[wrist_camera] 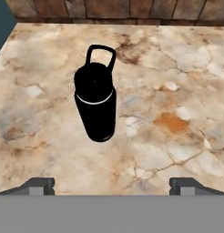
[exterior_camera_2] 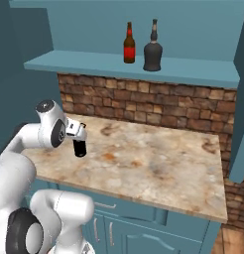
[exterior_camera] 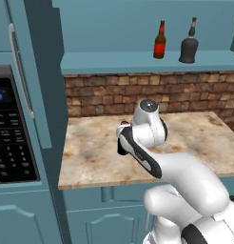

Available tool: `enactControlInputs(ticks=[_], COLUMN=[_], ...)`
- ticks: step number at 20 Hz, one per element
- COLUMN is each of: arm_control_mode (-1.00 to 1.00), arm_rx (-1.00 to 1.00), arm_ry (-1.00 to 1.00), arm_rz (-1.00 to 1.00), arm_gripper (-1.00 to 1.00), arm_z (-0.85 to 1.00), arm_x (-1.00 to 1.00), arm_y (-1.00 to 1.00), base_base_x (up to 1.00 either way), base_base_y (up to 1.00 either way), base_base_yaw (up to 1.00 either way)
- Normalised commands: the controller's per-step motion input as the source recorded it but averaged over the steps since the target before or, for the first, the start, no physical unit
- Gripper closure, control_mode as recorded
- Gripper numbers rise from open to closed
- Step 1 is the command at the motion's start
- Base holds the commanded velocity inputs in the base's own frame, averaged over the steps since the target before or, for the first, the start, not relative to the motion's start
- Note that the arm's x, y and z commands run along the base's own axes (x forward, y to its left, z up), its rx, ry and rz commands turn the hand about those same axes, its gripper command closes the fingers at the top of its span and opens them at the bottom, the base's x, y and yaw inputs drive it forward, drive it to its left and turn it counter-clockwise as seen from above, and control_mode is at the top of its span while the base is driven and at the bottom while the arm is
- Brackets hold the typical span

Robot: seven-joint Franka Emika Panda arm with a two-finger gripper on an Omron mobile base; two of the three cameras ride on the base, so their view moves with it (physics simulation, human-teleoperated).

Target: Sort all alcoholic drinks to one cabinet, and non-alcoholic drinks to the other.

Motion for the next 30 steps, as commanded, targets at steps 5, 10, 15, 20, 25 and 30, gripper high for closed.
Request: enactControlInputs(ticks=[5,10,15,20,25,30], arm_control_mode=[-1.00,-1.00,-1.00,-1.00,-1.00,-1.00], arm_rx=[0.00,0.00,0.00,0.00,0.00,0.00], arm_ry=[0.00,0.00,0.00,0.00,0.00,0.00], arm_rz=[0.00,0.00,0.00,0.00,0.00,0.00], arm_gripper=[-1.00,-1.00,-1.00,-1.00,-1.00,-1.00], arm_z=[-0.21,-0.22,-0.19,-0.16,-0.16,-0.17], arm_x=[0.29,0.32,0.32,0.39,0.37,0.19], arm_y=[0.00,0.00,0.02,0.12,0.16,0.07], base_base_x=[0.00,0.00,0.00,0.00,0.00,0.00], base_base_y=[0.00,0.00,0.00,0.00,0.00,0.00], base_base_yaw=[0.00,0.00,0.00,0.00,0.00,0.00])
